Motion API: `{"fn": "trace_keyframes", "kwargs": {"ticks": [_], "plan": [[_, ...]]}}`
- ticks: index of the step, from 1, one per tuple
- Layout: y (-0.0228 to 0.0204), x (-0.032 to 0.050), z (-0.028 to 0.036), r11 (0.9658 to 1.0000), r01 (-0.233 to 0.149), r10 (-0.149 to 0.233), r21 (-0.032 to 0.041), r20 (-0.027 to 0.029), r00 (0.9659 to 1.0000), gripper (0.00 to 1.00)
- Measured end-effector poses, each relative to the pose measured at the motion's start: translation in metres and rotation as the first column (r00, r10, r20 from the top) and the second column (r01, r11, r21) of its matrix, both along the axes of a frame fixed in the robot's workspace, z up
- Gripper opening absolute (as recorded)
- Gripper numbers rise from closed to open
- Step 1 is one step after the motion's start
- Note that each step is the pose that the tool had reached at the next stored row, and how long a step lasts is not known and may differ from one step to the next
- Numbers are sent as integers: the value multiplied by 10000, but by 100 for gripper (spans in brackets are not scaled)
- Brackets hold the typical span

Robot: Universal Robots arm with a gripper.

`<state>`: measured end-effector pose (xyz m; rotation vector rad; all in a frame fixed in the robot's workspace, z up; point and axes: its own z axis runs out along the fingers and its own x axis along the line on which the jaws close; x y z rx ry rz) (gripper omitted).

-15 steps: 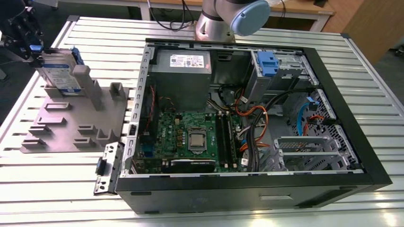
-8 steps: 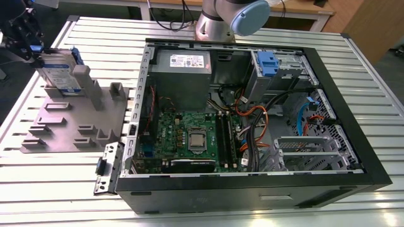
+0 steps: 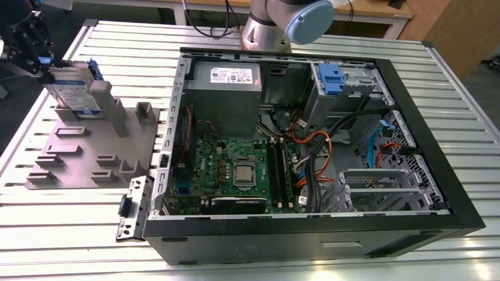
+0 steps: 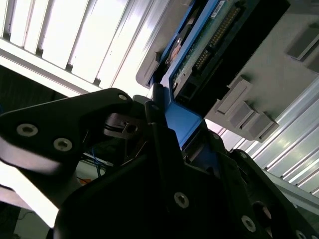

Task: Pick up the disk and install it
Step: 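Pick up the disk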

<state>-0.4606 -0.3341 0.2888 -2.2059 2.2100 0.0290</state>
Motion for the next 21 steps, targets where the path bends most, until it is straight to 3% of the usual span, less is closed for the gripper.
{"fn": "trace_keyframes", "kwargs": {"ticks": [12, 21], "plan": [[0, 0, 2, 10000, 0, 0, 2, 4, 10000, 36], [0, 0, 75, 10000, 1, -1, 0, 1, 10000, 36]]}}
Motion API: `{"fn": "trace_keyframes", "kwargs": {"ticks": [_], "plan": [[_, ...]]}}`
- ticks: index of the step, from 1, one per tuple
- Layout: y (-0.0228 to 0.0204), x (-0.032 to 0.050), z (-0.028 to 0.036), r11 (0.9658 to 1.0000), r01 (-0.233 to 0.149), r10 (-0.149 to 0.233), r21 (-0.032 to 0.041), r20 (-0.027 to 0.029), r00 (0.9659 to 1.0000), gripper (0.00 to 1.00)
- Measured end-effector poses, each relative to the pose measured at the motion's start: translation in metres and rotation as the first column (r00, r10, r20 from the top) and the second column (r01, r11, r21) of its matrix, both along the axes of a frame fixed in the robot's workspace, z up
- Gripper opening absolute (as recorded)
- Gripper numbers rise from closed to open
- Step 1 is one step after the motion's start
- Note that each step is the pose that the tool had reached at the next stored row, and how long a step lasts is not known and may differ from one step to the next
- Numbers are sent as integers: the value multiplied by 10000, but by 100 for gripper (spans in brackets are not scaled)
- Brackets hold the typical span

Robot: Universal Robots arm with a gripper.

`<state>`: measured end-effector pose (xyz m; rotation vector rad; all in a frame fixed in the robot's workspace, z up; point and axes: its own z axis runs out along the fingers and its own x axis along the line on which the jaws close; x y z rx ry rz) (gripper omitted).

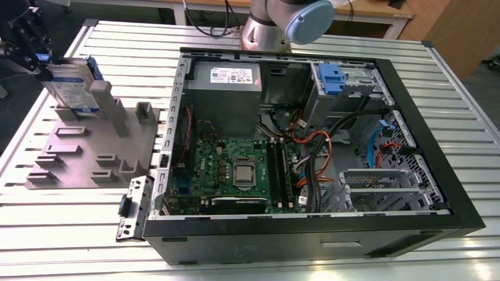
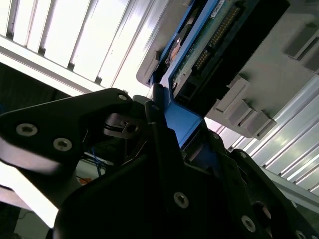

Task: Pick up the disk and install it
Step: 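Pick up the disk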

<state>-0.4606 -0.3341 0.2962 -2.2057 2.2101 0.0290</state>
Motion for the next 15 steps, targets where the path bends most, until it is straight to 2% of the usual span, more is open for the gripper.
{"fn": "trace_keyframes", "kwargs": {"ticks": [9, 15], "plan": [[0, 0, 77, 10000, 0, 0, 0, -1, 10000, 36], [0, 0, 100, 10000, 0, 0, 1, 3, 10000, 36]]}}
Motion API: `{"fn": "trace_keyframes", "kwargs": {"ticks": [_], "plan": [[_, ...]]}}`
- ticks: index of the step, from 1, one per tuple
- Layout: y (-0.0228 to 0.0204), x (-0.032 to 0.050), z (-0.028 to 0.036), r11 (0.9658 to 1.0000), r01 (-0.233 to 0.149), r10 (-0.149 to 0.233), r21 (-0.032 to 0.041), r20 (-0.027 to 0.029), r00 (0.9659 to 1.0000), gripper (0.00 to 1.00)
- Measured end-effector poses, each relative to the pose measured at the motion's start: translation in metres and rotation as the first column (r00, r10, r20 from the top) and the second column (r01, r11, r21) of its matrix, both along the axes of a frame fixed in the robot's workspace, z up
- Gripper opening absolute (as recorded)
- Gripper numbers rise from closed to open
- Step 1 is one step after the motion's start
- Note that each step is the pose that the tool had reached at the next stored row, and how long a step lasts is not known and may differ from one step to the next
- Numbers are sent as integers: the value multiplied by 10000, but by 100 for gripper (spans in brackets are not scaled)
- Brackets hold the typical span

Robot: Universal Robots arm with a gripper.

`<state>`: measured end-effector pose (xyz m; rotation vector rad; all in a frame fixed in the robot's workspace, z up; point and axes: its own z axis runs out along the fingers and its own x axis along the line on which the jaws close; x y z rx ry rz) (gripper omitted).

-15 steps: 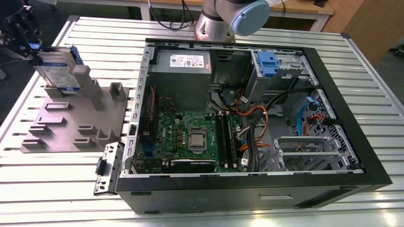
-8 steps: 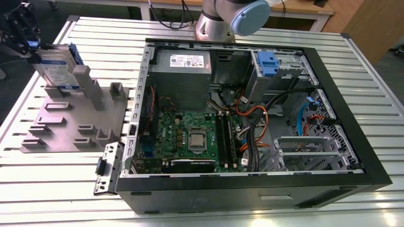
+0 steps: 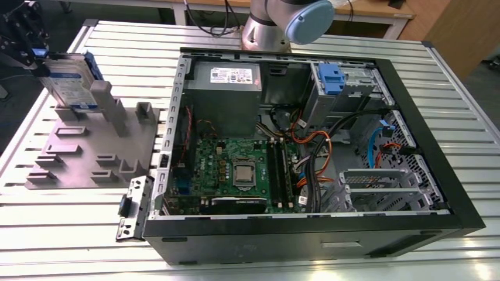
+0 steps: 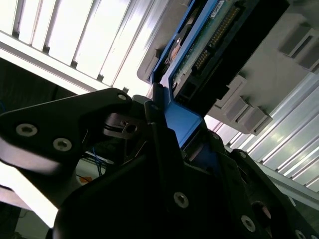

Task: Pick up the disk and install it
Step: 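Pick up the disk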

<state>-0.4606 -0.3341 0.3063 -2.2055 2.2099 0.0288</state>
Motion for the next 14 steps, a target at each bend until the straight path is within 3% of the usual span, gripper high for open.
{"fn": "trace_keyframes", "kwargs": {"ticks": [14], "plan": [[0, 0, 33, 10000, 0, 0, -2, -3, 10000, 36]]}}
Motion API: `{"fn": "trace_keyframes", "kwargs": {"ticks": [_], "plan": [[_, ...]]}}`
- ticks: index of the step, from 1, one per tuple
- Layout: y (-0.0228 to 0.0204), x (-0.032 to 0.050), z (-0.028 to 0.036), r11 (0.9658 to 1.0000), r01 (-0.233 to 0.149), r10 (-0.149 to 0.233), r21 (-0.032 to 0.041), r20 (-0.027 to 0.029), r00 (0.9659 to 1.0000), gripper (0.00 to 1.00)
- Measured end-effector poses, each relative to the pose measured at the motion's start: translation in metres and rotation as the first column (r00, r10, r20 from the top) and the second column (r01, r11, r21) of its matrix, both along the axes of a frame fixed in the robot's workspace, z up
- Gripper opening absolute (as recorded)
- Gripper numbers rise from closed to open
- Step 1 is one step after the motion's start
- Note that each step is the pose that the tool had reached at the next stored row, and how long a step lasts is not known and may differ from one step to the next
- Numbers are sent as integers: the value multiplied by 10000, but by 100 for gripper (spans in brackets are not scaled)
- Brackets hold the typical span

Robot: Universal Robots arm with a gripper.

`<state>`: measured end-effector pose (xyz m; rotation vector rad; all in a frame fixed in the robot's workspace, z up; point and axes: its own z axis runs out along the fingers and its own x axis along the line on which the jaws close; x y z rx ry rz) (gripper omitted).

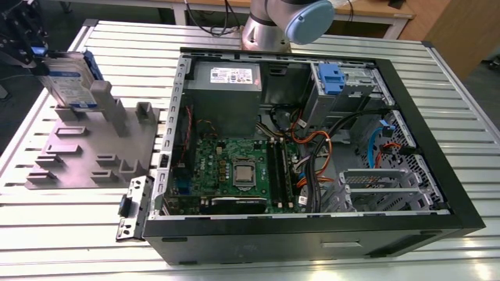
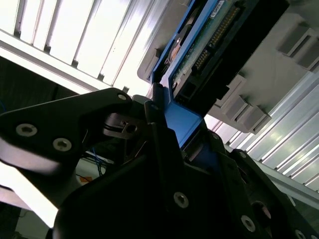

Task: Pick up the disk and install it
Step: 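Pick up the disk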

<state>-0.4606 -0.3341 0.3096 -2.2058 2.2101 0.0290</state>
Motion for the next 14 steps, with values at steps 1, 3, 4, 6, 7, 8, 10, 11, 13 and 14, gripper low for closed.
{"fn": "trace_keyframes", "kwargs": {"ticks": [1, 3, 4, 6, 7, 8, 10, 11, 13, 14], "plan": [[0, 0, 3, 10000, 0, 0, 0, 1, 10000, 36], [0, 0, 8, 10000, 0, 0, 1, 2, 10000, 36], [0, 0, 11, 10000, 0, 0, 0, 1, 10000, 36], [0, 0, 16, 10000, 0, 0, 0, 1, 10000, 36], [0, 0, 19, 10000, 0, 0, 0, 1, 10000, 36], [0, 0, 21, 10000, 0, 0, 0, 1, 10000, 36], [0, 0, 25, 10000, 0, 0, 0, 0, 10000, 36], [0, 0, 30, 10000, 0, 0, 0, 1, 10000, 36], [0, 0, 32, 10000, 0, 0, 0, 1, 10000, 36], [0, 0, 32, 10000, 0, 0, 0, 0, 10000, 36]]}}
